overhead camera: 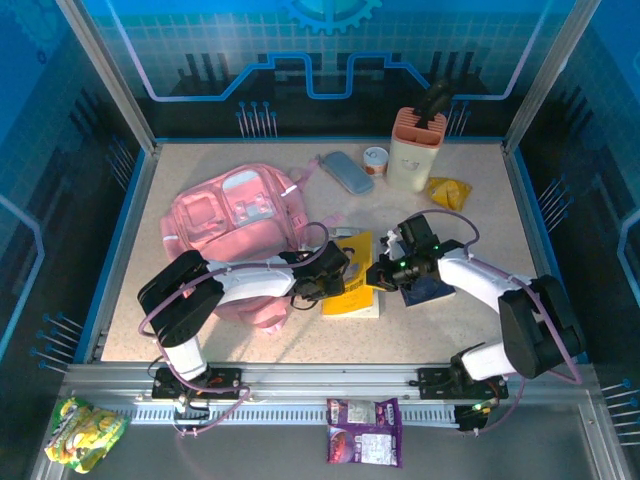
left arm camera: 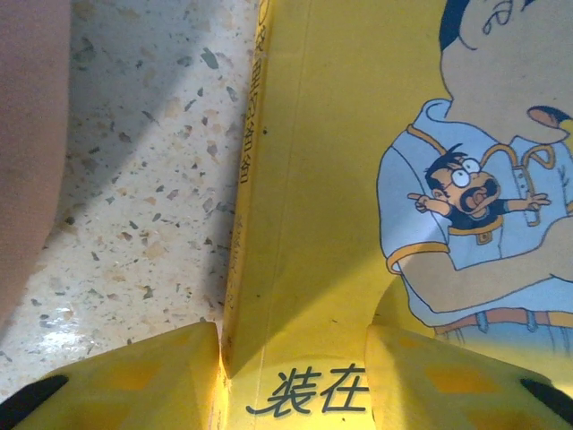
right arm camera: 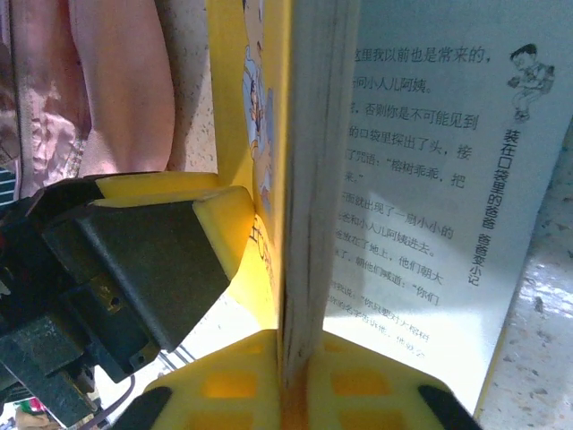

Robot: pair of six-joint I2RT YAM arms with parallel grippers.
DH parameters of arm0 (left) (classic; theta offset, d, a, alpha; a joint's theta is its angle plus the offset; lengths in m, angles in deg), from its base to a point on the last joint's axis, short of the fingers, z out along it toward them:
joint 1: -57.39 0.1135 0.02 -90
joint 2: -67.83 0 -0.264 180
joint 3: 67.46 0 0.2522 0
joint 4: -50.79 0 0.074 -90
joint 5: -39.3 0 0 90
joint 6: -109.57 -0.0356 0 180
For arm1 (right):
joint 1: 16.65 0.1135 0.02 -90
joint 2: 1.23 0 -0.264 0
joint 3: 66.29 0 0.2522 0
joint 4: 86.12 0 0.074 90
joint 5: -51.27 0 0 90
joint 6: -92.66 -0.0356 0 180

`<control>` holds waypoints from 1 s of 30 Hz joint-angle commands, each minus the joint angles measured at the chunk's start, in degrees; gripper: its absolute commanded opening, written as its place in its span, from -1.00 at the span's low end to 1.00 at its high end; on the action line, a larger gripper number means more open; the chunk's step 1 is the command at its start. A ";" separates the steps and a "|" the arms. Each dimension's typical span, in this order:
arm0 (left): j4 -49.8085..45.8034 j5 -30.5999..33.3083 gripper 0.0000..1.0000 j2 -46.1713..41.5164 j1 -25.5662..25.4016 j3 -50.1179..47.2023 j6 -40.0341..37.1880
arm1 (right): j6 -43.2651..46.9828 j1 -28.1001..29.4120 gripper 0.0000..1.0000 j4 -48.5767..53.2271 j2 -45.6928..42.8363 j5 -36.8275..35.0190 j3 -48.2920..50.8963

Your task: Pack the student bag

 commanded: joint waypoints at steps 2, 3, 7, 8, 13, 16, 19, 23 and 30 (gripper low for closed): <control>0.23 -1.11 0.01 -4.80 -0.20 -0.88 -0.74 | 0.47 -1.65 -0.91 -0.79 -3.49 1.36 1.57; 0.83 -1.31 0.04 -6.22 -0.19 -1.50 -0.63 | 0.51 -2.20 -0.95 -0.80 -4.23 1.82 1.97; 2.89 -2.42 0.11 -11.96 -0.19 -3.41 -1.19 | 1.01 -4.66 -1.00 -1.38 -7.53 4.91 3.14; 3.26 -2.75 0.13 -13.57 -0.19 -3.86 -1.26 | 1.45 -5.26 -1.00 -1.13 -8.51 5.66 3.22; 4.40 -5.63 0.26 -21.06 0.98 -5.80 -2.05 | 3.92 -8.47 -1.00 2.26 -13.02 10.21 1.80; 7.07 -7.74 0.30 -26.13 2.29 -7.66 -2.36 | 4.35 -9.60 -1.00 3.04 -15.48 14.98 -0.26; 10.17 -11.32 0.37 -30.41 4.78 -9.31 -2.74 | 4.96 -9.65 -1.00 4.85 -17.28 17.06 -3.40; 14.38 -17.16 0.47 -33.43 8.57 -10.51 -3.83 | 1.59 -9.69 -1.00 1.90 -18.68 19.77 -5.78; 26.65 -25.80 0.50 -33.28 12.55 -13.05 -1.14 | -8.23 -9.71 -1.00 -9.68 -18.11 25.14 -6.16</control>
